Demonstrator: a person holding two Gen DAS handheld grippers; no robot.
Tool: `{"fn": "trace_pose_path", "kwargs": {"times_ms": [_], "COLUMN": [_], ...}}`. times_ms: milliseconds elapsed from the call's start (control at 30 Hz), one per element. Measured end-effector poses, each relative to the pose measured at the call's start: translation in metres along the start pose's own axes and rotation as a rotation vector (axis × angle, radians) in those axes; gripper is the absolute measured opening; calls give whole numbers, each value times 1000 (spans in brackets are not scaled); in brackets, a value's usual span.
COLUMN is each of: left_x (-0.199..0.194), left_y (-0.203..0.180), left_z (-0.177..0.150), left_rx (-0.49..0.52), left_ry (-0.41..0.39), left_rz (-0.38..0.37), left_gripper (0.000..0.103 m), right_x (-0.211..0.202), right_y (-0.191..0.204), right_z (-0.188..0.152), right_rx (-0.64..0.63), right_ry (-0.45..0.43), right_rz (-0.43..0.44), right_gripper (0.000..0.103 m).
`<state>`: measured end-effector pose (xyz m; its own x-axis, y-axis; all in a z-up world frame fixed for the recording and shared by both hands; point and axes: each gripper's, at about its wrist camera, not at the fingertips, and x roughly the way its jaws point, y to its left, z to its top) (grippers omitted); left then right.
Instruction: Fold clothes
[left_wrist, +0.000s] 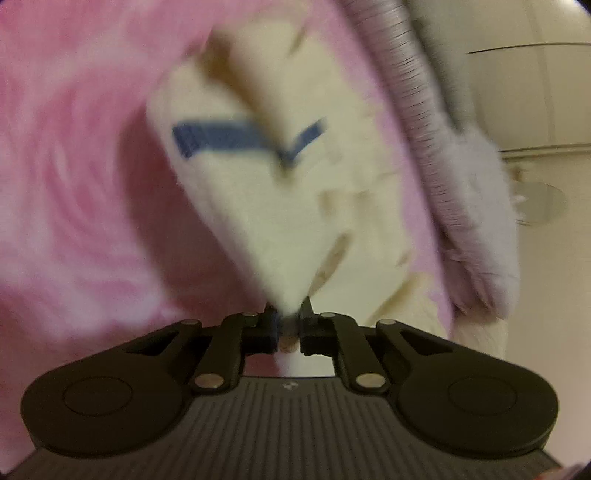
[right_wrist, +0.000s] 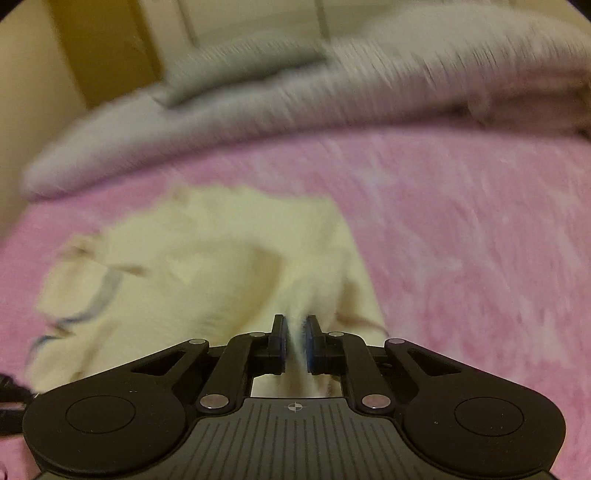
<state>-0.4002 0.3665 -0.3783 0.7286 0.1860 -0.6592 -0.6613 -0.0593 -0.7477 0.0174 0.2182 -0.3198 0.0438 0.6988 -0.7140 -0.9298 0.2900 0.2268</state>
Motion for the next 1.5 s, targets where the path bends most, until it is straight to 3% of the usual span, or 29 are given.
{"fn": "trace_pose_path", "kwargs": {"times_ms": [67,133,200,333,433,467,500,567,600,633,733,800,833,867,900,933,967,1000,1067,1267,1367,1467,1500], "left_x": [-56,-100,-136,-168,-168,-162,-157,-147,-140,-132,-106,-97,-94,-93,-92,-94,-98,-103,-115,-146,-129,-129,-131], "left_y": [0,15,34,72,80,80,80,83,84,86,101,107,107,104,101,101,101,102,97,101,120,113,105], "left_z": [1,-4,-10,-33,-46,-50,-53,-56,-57,-57,-53,-51,-50,-51,-53,-53,-53,-54,-57,-82,-102,-102,-99], "left_rx": [50,78,91,79,75,74,82,131,162,192,261,247,251,291,343,360,347,333,355,358,400,428,460], "left_ry": [-49,-52,-33,36,44,45,49,47,47,49,64,56,50,53,68,81,84,88,98,183,278,292,296], "left_rz": [24,128,253,496,480,463,448,450,462,488,551,518,503,498,491,468,453,438,429,412,531,607,648], "left_gripper": [6,7,7,5,8,14,17,24,25,25,29,39,39,26,15,5,5,5,5,5,8,20,21], "right_x": [-39,-79,-86,-97,-106,-109,-107,-104,-100,-96,-83,-75,-73,-72,-71,-70,-71,-73,-78,-98,-82,-75,-74], "right_y": [7,14,9,1,-5,-7,-14,-26,-28,-25,-17,-13,-6,1,8,15,18,17,17,19,14,17,20], "right_z": [-4,-18,-46,-102,-144,-158,-157,-153,-154,-156,-164,-175,-179,-182,-185,-188,-188,-188,-184,-171,-188,-191,-185], "right_rx": [-52,-100,-84,-48,-20,-11,105,339,420,445,489,475,436,396,357,317,285,306,306,220,227,222,194], "right_ry": [-75,-83,64,360,581,655,627,565,538,519,477,484,475,466,456,447,440,442,451,465,588,669,685], "right_rz": [105,207,162,68,-4,-28,1,61,80,84,92,79,43,6,-30,-67,-89,-67,-50,-113,-149,-182,-201], "right_gripper": [8,8,8,9,9,9,12,41,70,82,82,81,81,80,61,32,25,8,8,7,7,13,20]}}
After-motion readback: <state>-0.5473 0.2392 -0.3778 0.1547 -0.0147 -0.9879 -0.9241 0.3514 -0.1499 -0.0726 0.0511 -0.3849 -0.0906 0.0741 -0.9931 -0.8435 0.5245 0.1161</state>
